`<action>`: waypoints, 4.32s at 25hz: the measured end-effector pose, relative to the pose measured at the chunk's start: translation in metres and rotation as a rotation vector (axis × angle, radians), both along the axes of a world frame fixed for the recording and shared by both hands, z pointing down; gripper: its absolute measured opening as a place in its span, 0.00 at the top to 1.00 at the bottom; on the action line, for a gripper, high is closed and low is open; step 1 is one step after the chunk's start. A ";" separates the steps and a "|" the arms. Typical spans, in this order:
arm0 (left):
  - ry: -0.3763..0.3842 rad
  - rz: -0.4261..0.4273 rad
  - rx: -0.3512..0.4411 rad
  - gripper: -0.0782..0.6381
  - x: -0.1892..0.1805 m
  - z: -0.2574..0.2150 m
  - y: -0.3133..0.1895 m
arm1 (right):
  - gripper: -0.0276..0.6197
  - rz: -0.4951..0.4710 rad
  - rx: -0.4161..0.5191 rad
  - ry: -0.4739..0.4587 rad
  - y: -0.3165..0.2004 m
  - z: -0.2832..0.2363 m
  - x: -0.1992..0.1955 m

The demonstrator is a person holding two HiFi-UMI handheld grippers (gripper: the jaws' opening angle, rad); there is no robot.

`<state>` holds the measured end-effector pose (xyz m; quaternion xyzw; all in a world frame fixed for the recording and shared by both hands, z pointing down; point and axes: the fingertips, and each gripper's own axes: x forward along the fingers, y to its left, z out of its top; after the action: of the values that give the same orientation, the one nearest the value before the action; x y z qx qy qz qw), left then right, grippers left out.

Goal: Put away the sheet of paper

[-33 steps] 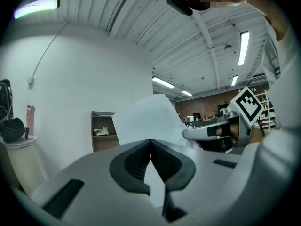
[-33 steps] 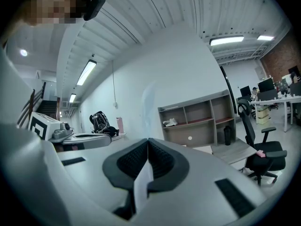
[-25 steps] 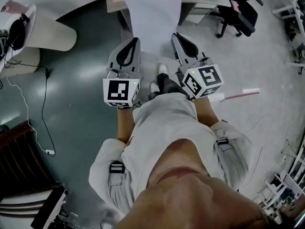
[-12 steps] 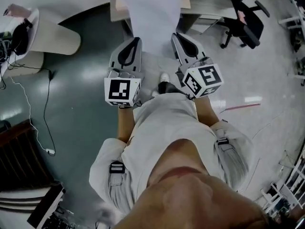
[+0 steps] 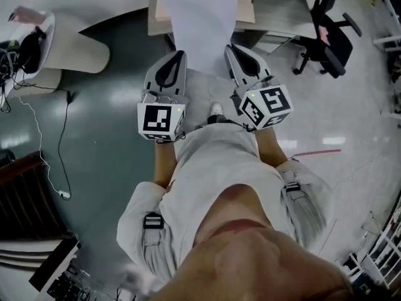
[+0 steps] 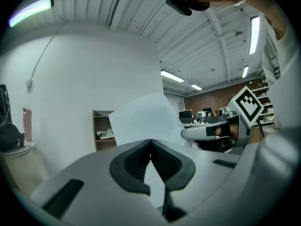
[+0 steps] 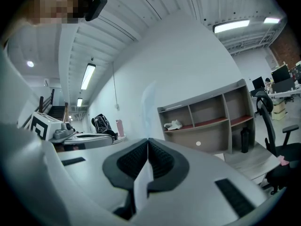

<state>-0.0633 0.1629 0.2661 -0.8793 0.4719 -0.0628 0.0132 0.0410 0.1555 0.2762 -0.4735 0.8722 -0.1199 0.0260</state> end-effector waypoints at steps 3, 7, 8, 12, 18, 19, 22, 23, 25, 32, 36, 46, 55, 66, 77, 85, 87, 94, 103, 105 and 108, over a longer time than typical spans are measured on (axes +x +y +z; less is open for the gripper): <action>-0.004 -0.011 -0.001 0.86 0.007 0.000 -0.008 | 0.92 -0.017 0.002 -0.001 -0.010 0.000 0.006; -0.014 -0.023 0.012 0.86 0.014 -0.003 -0.016 | 0.93 -0.038 0.005 -0.006 -0.023 0.000 0.012; -0.014 -0.025 0.015 0.86 0.015 -0.004 -0.018 | 0.93 -0.042 0.005 -0.007 -0.025 0.000 0.012; -0.019 -0.032 0.012 0.86 0.017 -0.004 -0.027 | 0.93 -0.052 0.003 -0.014 -0.034 -0.001 0.012; -0.010 -0.028 -0.013 0.86 0.015 0.002 -0.044 | 0.93 -0.047 -0.013 -0.018 -0.051 0.004 0.010; -0.008 -0.024 -0.015 0.86 0.014 0.003 -0.048 | 0.93 -0.043 -0.016 -0.017 -0.054 0.005 0.009; -0.006 -0.008 -0.017 0.86 0.012 0.006 -0.061 | 0.93 -0.025 -0.022 -0.012 -0.063 0.008 0.008; -0.005 -0.001 -0.017 0.86 0.011 0.007 -0.065 | 0.93 -0.018 -0.024 -0.010 -0.067 0.009 0.008; 0.000 0.016 -0.013 0.86 0.010 0.006 -0.077 | 0.92 -0.001 -0.025 -0.005 -0.075 0.009 0.007; 0.025 0.069 -0.009 0.86 0.002 0.004 -0.122 | 0.92 0.055 -0.017 0.020 -0.113 0.004 0.000; 0.030 0.101 -0.009 0.86 -0.007 0.004 -0.146 | 0.93 0.089 -0.017 0.037 -0.134 0.004 -0.009; 0.040 0.168 -0.015 0.86 -0.031 0.009 -0.197 | 0.92 0.150 -0.025 0.081 -0.175 0.006 -0.037; 0.036 0.195 -0.028 0.86 -0.045 0.014 -0.221 | 0.93 0.177 -0.038 0.090 -0.195 0.012 -0.054; 0.026 0.201 -0.057 0.86 -0.029 0.026 -0.250 | 0.93 0.163 -0.077 0.082 -0.223 0.027 -0.044; 0.000 0.155 -0.057 0.86 -0.002 0.029 -0.309 | 0.93 0.090 -0.075 0.072 -0.285 0.032 -0.020; -0.028 0.108 -0.114 0.86 0.017 0.052 -0.349 | 0.93 0.015 -0.124 0.076 -0.328 0.054 -0.008; -0.034 0.102 -0.127 0.86 0.023 0.058 -0.355 | 0.93 0.001 -0.135 0.077 -0.336 0.058 -0.003; -0.070 0.083 -0.164 0.86 0.039 0.084 -0.369 | 0.92 -0.049 -0.176 0.078 -0.355 0.079 0.009; -0.084 0.093 -0.234 0.86 0.054 0.118 -0.380 | 0.93 -0.073 -0.238 0.079 -0.368 0.103 0.017; -0.087 0.102 -0.245 0.86 0.055 0.122 -0.384 | 0.93 -0.071 -0.253 0.081 -0.371 0.109 0.017; -0.089 0.111 -0.260 0.86 0.055 0.131 -0.389 | 0.92 -0.070 -0.284 0.072 -0.373 0.120 0.016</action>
<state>-0.0083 -0.2265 0.3967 -0.8947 0.4094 -0.1615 -0.0763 0.0575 -0.2179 0.3961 -0.4455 0.8629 -0.2257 -0.0770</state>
